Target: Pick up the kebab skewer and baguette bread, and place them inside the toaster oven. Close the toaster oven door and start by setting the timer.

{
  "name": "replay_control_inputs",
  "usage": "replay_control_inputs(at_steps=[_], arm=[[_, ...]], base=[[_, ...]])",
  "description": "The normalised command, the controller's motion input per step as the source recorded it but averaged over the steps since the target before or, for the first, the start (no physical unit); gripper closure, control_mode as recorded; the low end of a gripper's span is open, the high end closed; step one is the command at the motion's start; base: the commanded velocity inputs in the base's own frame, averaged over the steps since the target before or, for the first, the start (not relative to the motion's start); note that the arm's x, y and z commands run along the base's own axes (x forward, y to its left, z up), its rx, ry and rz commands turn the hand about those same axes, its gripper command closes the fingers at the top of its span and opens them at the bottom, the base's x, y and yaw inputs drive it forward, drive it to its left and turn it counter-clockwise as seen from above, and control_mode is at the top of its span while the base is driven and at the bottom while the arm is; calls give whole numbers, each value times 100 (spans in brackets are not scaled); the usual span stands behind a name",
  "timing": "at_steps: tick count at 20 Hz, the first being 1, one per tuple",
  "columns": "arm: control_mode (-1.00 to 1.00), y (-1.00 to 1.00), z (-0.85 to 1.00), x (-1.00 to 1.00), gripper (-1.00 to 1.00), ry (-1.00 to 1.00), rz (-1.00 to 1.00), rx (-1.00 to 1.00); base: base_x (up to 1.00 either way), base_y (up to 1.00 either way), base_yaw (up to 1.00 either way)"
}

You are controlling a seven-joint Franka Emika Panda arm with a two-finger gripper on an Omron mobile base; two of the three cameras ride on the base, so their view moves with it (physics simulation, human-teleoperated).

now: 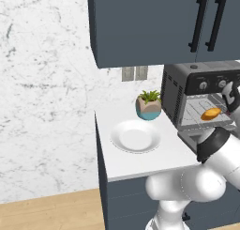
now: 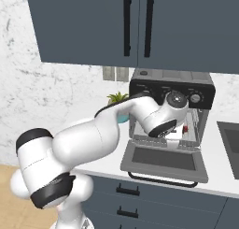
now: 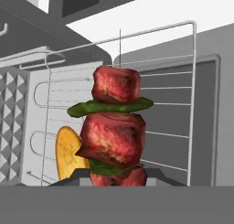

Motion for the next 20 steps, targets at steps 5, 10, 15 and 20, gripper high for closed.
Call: replay_control_inputs(at_steps=[5,10,15,20], arm=[[-100,0,-18,21,100,5,1,1],[-100,0,-10,16,100,7,1,4],[-100,0,-19,6,100,4,1,1],[-100,0,-24,3,100,3,0,0]], base=[[0,0,0],[0,0,0],[0,0,0],[0,0,0]])
